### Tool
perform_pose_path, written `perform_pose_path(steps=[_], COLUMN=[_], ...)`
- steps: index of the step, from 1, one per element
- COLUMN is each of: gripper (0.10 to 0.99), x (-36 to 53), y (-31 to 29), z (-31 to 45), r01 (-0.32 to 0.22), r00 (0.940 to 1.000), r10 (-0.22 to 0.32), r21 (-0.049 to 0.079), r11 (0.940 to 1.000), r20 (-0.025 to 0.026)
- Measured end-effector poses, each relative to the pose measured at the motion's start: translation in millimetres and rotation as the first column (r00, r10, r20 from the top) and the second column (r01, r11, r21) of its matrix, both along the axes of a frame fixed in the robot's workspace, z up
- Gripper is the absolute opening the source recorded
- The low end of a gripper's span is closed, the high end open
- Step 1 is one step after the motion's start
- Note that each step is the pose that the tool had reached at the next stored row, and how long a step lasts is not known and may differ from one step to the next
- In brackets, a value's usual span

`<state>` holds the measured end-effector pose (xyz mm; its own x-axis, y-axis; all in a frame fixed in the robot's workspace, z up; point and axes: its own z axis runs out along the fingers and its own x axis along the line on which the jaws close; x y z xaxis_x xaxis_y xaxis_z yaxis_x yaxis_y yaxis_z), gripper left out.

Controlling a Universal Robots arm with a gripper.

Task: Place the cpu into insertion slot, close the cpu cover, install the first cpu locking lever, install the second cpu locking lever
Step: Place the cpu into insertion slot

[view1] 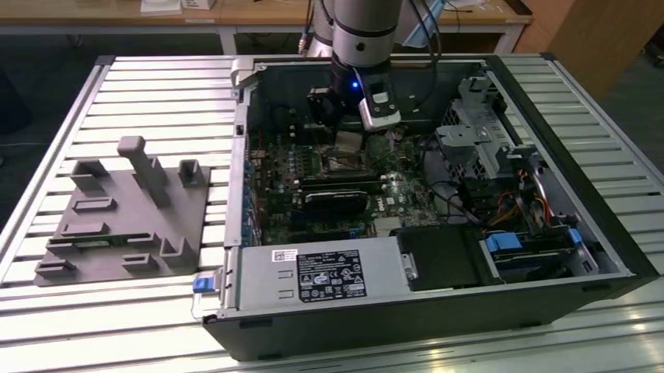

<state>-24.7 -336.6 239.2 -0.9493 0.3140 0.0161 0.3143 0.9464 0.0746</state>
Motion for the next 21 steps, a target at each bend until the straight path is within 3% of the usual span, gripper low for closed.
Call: perform_pose_path(steps=[5, 10, 16, 21], gripper=[0.537, 0.537, 0.537, 0.537], x=[0.0, 0.0, 0.0, 0.0], y=[0.0, 0.0, 0.0, 0.0], z=[-0.3, -0.5, -0.7, -0.9], r01=[0.083, 0.161, 0.248, 0.316], r00=[0.9965, 0.9869, 0.9687, 0.9487], r10=[-0.083, -0.161, -0.248, -0.316], r21=[0.000, 0.000, -0.001, -0.002], r11=[0.9965, 0.9869, 0.9687, 0.9487], r20=[0.0001, 0.0004, 0.0012, 0.0018])
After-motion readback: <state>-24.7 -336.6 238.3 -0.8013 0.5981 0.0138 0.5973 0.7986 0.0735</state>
